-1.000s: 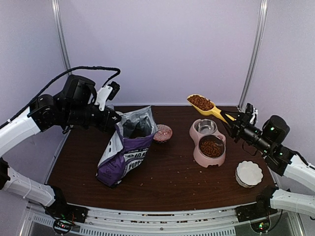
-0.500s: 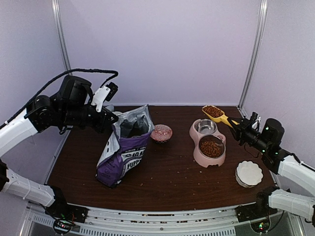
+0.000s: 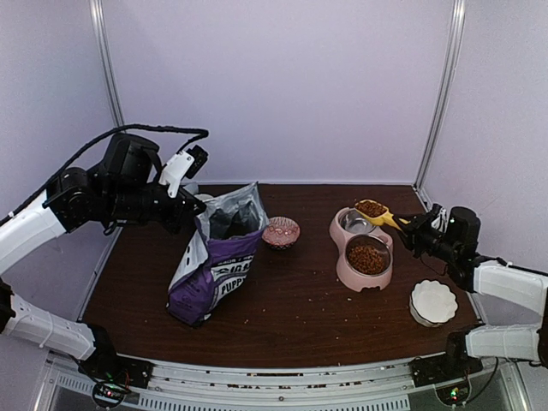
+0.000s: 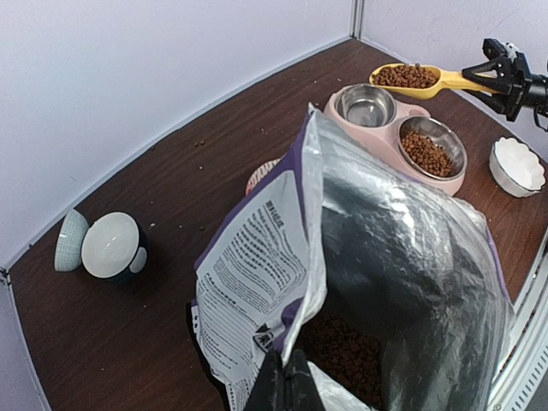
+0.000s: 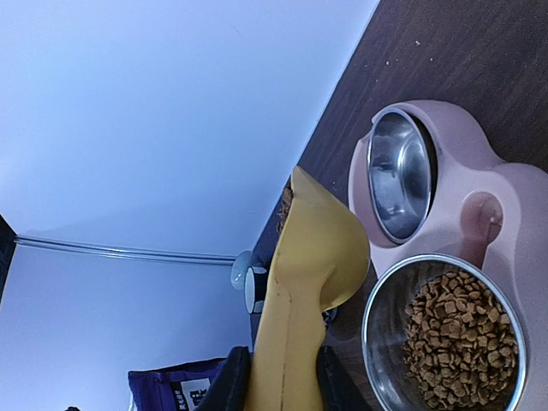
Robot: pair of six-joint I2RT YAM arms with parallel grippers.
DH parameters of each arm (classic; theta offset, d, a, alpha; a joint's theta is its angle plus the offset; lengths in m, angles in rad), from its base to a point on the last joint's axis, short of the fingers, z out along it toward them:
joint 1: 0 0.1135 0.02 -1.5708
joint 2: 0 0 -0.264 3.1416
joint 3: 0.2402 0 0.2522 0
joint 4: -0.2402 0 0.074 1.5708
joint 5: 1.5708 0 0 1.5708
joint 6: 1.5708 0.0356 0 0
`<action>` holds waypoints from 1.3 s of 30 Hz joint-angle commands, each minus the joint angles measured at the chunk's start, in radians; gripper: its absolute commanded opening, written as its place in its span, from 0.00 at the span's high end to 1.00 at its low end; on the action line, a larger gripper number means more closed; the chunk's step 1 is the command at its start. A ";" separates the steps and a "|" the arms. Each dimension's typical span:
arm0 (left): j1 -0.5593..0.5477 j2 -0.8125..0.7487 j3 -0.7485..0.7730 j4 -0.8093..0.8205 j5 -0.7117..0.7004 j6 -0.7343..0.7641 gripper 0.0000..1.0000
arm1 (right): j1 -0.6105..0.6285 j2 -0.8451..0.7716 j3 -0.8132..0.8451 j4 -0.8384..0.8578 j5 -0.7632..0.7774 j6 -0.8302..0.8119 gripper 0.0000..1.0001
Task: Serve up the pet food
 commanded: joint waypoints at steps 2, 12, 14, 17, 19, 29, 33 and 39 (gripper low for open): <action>0.009 -0.016 -0.016 0.060 -0.024 0.036 1.00 | -0.030 0.060 0.015 0.075 -0.038 -0.051 0.88; 0.008 -0.021 -0.043 0.081 -0.041 0.050 1.00 | -0.057 0.159 0.064 0.020 -0.053 -0.124 0.88; 0.009 -0.022 -0.046 0.082 -0.043 0.053 1.00 | -0.059 0.176 0.078 -0.005 -0.052 -0.138 0.88; 0.009 -0.025 -0.053 0.086 -0.046 0.056 1.00 | -0.060 0.195 0.105 -0.040 -0.052 -0.157 0.89; 0.009 -0.029 -0.057 0.087 -0.049 0.058 1.00 | -0.060 0.204 0.120 -0.061 -0.050 -0.170 0.89; 0.008 -0.039 -0.071 0.092 -0.050 0.063 1.00 | -0.060 0.229 0.189 -0.164 -0.035 -0.232 0.89; 0.009 -0.044 -0.076 0.093 -0.051 0.062 1.00 | -0.060 0.232 0.210 -0.204 -0.028 -0.252 0.89; 0.009 -0.050 -0.080 0.094 -0.052 0.064 1.00 | -0.061 0.239 0.237 -0.240 -0.020 -0.275 0.89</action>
